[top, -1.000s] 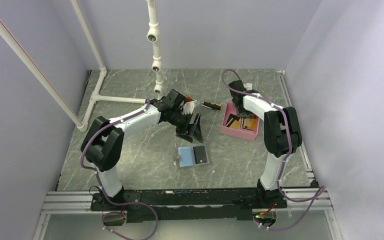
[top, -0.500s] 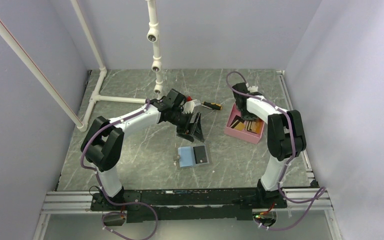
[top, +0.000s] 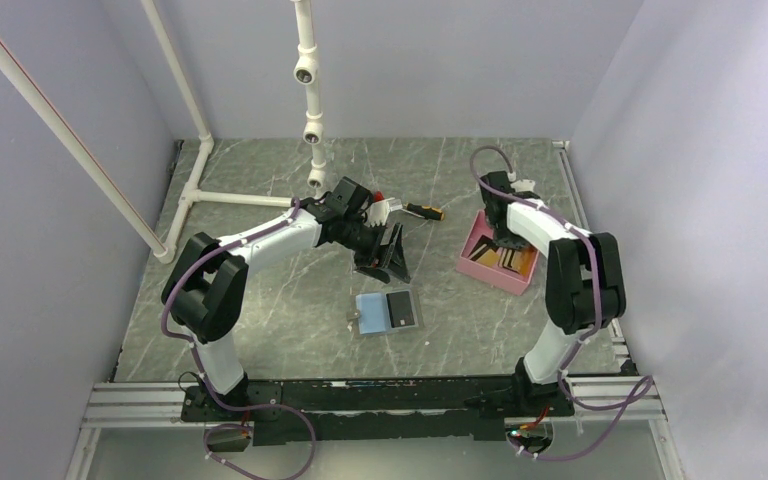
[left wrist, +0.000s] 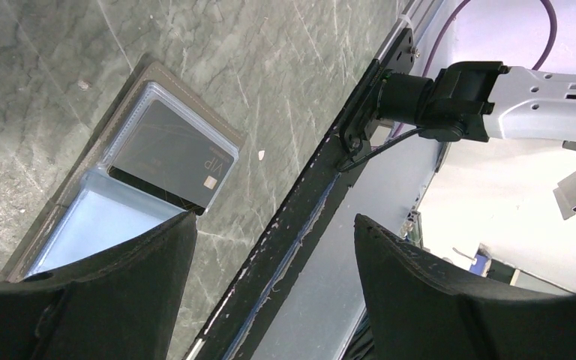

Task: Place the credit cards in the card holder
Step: Pick up the credit card from the storage box.

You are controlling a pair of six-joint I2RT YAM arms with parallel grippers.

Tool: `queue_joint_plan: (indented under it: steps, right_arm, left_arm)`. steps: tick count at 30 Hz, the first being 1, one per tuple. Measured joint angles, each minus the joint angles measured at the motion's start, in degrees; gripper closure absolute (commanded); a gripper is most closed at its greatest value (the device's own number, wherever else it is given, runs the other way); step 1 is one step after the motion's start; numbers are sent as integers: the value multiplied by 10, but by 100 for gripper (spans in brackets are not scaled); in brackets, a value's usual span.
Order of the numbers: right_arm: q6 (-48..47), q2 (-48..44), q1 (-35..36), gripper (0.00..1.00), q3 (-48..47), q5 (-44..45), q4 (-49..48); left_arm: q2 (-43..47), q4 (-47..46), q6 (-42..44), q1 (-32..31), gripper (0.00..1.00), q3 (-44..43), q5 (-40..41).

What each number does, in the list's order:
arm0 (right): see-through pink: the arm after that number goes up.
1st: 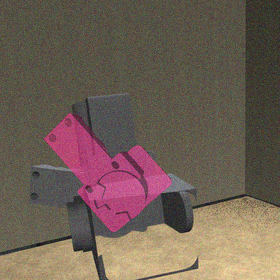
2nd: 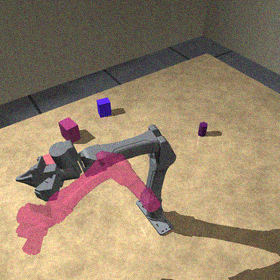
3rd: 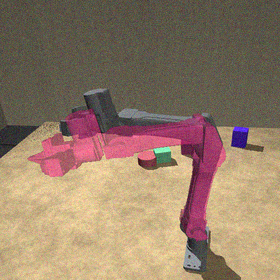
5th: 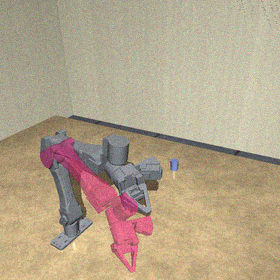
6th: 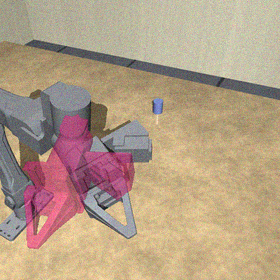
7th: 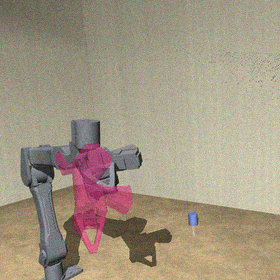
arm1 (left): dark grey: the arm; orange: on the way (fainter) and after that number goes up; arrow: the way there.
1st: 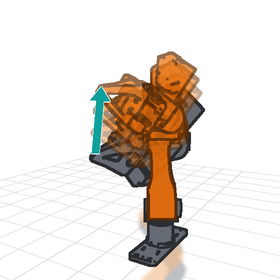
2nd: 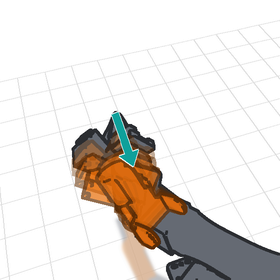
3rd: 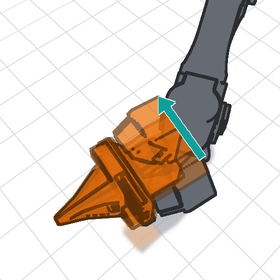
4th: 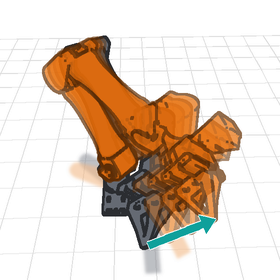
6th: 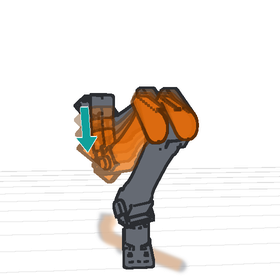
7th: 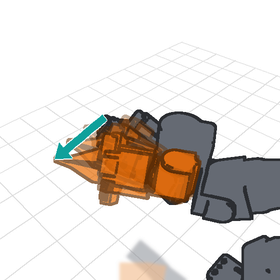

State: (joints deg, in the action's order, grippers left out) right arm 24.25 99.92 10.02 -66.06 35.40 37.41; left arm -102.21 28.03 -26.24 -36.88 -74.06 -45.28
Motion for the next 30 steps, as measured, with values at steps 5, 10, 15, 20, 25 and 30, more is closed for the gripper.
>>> queue_joint_plan:
  steps: [5,10,15,20,25,30]
  right_arm:
    - [7,-35,-29,81,29,-35,-11]
    - [12,-75,-60,81,55,-70,-22]
    - [18,-112,-88,82,82,-103,-41]
    - [19,-130,-119,80,108,-139,-56]
    - [19,-144,-146,76,128,-185,-80]
    - [19,-151,-163,76,139,-221,-94]
  left_arm:
    - [0,-7,-4,0,18,0,-2]
    - [0,-8,-7,0,18,0,-5]
    - [0,-10,-10,0,18,0,-11]
    - [-1,-14,-15,0,18,0,-15]
    - [-1,-19,-17,0,18,0,-19]
    - [-1,-19,-17,0,19,0,-20]
